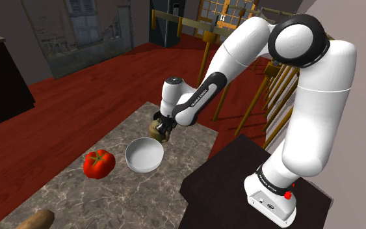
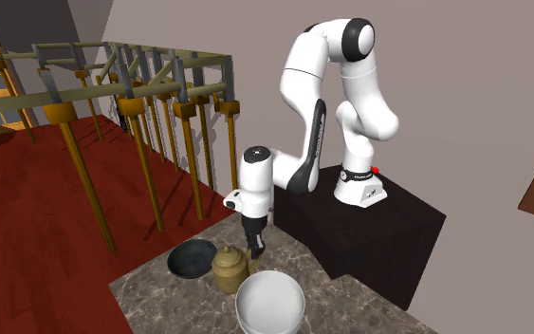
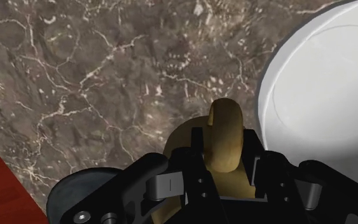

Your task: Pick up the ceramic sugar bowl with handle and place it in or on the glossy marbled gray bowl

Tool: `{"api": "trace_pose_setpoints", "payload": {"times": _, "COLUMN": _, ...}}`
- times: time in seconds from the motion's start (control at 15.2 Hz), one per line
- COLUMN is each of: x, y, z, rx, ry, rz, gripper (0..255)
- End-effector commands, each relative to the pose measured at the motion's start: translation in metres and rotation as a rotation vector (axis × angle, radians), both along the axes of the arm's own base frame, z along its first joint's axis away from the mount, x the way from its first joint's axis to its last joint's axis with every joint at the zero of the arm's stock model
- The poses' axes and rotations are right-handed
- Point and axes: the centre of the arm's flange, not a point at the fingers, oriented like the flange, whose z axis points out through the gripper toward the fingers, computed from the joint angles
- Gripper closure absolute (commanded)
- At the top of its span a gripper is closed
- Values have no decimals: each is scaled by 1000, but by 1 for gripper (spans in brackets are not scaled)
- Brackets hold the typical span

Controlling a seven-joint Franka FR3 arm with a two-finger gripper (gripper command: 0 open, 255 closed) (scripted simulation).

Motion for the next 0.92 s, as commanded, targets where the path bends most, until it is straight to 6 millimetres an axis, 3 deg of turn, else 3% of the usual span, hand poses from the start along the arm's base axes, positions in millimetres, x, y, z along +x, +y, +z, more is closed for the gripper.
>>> {"api": "trace_pose_setpoints", "payload": {"times": 0.0, "x": 0, "y": 0, "z": 11, "rx": 0, "ry": -1, "rz": 0, "gripper": 255}}
{"api": "trace_pose_setpoints", "payload": {"times": 0.86, "x": 0, "y": 0, "z": 79, "rx": 0, "ry": -1, "rz": 0, "gripper": 255}}
